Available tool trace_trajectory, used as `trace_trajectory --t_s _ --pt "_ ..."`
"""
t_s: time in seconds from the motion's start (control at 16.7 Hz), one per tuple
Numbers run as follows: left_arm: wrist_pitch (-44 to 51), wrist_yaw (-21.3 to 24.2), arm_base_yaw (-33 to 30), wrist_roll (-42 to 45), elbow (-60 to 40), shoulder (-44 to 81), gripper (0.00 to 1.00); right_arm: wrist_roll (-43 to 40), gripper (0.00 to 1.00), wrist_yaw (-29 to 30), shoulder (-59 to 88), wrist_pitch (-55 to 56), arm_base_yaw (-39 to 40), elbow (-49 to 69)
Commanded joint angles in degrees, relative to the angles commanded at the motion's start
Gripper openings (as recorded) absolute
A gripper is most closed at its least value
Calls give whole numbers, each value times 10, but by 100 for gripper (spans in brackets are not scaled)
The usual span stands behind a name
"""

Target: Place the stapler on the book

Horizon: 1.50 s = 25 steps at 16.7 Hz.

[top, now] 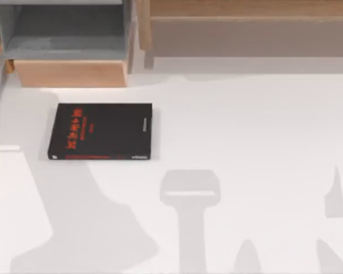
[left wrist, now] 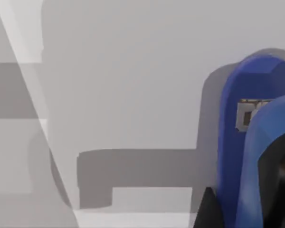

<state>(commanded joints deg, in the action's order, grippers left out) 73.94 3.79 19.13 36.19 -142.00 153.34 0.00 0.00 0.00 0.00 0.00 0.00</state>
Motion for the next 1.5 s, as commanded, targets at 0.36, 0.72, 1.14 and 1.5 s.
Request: trace_trajectory --t_s 0.36,0.72,1.14,1.5 --pt "0 0 0 0 0 0 0 0 100 0 0 0 0 0" --pt "7 -4 5 -6 12 -26 0 0 100 0 0 0 0 0" --pt "3 -1 4 -57 70 -172 0 0 100 0 0 0 0 0" --pt "-3 2 -42 -158 140 -291 0 0 100 0 0 0 0 0"
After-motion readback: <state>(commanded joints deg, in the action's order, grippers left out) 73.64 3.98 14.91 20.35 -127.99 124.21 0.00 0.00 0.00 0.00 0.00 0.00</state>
